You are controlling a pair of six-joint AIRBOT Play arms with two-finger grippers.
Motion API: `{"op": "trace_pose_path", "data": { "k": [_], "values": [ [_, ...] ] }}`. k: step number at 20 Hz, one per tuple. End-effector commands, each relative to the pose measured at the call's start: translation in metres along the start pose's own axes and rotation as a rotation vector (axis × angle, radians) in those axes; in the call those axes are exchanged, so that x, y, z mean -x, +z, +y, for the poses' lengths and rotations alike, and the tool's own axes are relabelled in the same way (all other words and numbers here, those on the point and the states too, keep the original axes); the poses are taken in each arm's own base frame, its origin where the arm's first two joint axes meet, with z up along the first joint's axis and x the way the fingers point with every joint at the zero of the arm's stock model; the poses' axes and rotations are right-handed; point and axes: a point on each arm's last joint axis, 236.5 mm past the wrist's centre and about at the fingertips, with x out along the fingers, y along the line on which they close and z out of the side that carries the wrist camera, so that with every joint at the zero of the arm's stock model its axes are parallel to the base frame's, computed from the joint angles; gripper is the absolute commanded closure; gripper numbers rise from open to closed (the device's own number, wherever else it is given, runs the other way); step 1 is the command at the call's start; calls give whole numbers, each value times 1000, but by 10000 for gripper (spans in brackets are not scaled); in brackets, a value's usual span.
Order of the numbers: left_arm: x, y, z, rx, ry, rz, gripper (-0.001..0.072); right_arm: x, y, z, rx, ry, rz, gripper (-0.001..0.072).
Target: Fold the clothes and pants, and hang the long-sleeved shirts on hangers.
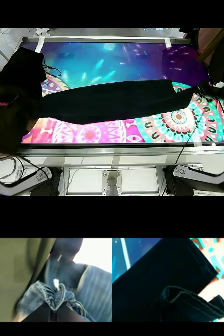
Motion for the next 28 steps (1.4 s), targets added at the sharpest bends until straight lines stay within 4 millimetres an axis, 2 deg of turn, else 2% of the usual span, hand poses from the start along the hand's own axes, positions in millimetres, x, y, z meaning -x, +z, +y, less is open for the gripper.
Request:
{"op": "trace_pose_path", "data": {
  "k": [1, 4, 7, 10, 12, 13, 14, 15, 17, 20, 22, 24, 25, 28],
  "values": [
    [-45, 35, -45, -13, -48, -63, 685, -59, 26, 7, -47, -12, -29, 684],
    [-82, 55, -56, 56, -63, -87, 684, -85, 52, -4, -93, -33, -110, 683],
    [-114, 53, -73, 45, -79, -91, 684, -111, 54, -2, -76, -36, -111, 682],
    [-129, 54, -81, 91, -91, -114, 684, -128, 54, -4, -73, -51, -133, 682],
    [-130, 51, -82, 92, -91, -106, 681, -131, 54, -3, -65, -54, -137, 659],
    [-128, 53, -82, 91, -93, -109, 554, -130, 56, -2, -62, -53, -142, 481],
    [-124, 56, -84, 91, -97, -118, 140, -128, 60, 0, -58, -51, -150, 230],
    [-117, 58, -86, 91, -102, -125, 20, -124, 65, 1, -52, -46, -157, 216],
    [-94, 67, -87, 86, -108, -146, 24, -110, 73, 0, -18, -48, -131, 217],
    [-41, 85, -103, 18, -143, -224, 24, -82, 62, -29, 43, -124, 8, 230],
    [-6, 86, -138, -86, -191, -272, 24, -65, 36, -60, 16, -189, 137, 236],
    [21, 67, -195, -288, -260, -297, 24, -57, 17, -82, -21, -201, 226, 235],
    [30, 51, -228, -417, -299, -305, 24, -57, 12, -87, -26, -169, 252, 235],
    [44, -26, -326, -775, -436, -291, 24, -74, 4, -100, -40, -97, 281, 235]
  ]
}}
